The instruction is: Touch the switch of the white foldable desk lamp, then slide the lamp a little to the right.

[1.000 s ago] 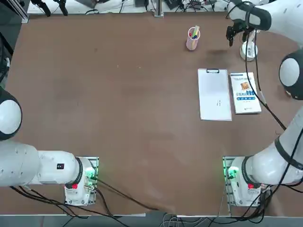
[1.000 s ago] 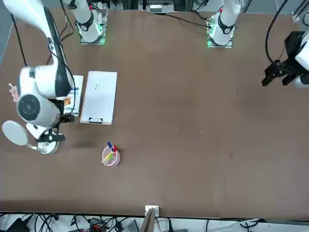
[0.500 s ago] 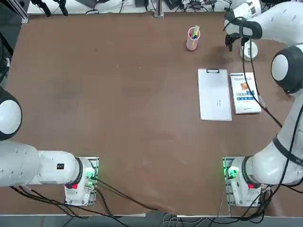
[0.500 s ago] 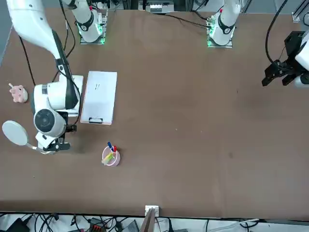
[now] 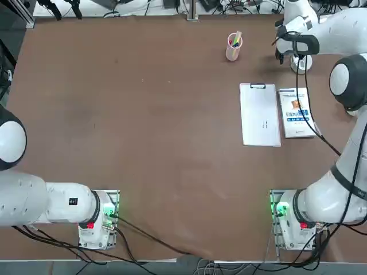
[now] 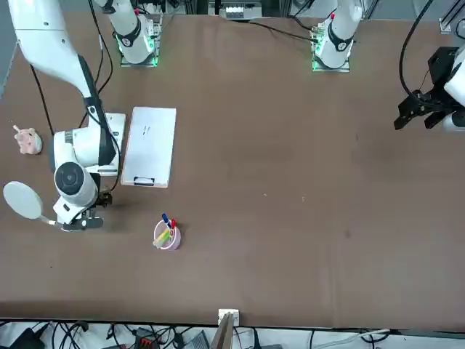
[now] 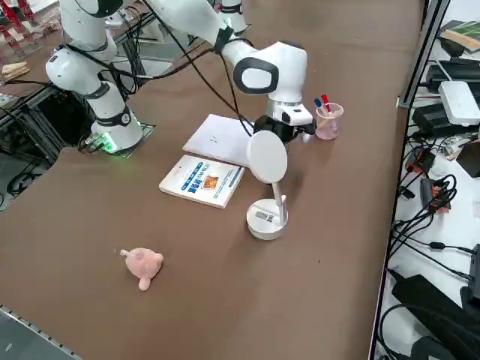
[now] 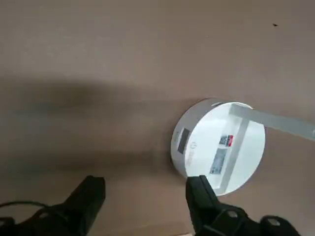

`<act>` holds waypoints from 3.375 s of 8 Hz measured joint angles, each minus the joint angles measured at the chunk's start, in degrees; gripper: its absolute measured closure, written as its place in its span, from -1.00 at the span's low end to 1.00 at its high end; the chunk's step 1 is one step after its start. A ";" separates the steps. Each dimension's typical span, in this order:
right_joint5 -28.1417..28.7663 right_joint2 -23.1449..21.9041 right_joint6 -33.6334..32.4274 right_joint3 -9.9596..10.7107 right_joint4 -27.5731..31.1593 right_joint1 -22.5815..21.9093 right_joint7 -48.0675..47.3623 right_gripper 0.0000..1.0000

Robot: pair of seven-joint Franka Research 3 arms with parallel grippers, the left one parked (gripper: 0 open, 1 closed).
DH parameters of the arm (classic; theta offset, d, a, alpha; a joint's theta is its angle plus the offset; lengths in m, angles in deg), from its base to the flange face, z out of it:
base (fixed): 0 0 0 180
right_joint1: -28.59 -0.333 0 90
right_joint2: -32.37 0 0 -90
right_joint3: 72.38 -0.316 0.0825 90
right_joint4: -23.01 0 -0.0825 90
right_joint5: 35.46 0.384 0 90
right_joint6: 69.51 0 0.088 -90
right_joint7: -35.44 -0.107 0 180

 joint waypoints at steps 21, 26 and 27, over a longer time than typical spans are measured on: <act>-5.10 3.17 10.10 0.80 2.70 2.78 -0.01 -0.99; -5.10 3.18 10.40 0.67 2.60 2.63 0.00 -0.99; -5.14 3.17 10.50 0.53 2.30 2.45 0.22 -0.99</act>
